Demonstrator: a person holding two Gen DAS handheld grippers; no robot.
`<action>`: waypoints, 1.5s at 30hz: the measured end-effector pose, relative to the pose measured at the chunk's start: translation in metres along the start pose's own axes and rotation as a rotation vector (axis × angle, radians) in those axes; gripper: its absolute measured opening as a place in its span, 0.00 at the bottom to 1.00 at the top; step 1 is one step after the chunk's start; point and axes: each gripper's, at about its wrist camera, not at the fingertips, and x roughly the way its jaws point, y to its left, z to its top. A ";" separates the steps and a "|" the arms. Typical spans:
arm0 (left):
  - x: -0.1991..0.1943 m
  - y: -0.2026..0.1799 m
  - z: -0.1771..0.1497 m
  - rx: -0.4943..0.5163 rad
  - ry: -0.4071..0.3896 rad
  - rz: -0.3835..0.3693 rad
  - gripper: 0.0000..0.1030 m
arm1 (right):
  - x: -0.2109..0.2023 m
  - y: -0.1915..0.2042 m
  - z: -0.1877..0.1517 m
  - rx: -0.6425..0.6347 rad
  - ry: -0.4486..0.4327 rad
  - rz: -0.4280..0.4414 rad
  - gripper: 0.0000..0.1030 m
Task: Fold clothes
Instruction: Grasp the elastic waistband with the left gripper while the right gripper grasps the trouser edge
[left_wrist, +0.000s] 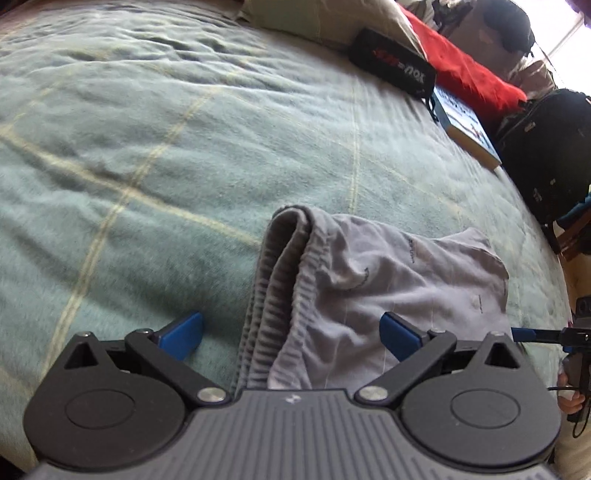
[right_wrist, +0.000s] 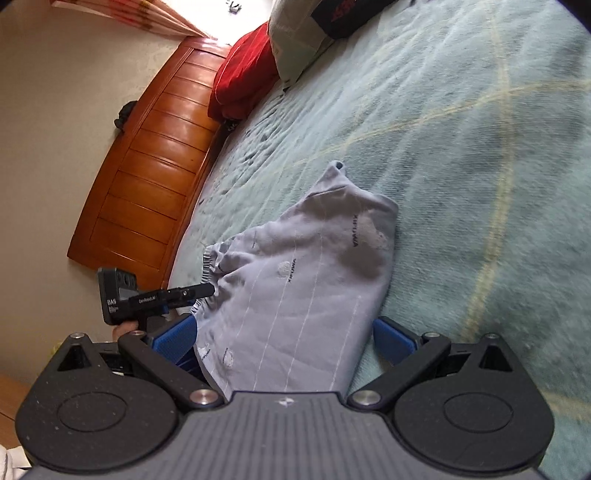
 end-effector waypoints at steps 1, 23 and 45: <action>0.002 0.000 0.004 0.001 0.011 -0.003 0.97 | 0.003 0.001 0.002 -0.004 0.003 0.000 1.00; 0.022 0.025 0.022 -0.159 0.124 -0.365 0.97 | 0.019 0.000 0.012 -0.025 -0.039 0.017 1.00; 0.024 0.029 0.005 -0.151 0.137 -0.456 0.97 | 0.022 0.010 -0.017 0.043 -0.051 0.043 1.00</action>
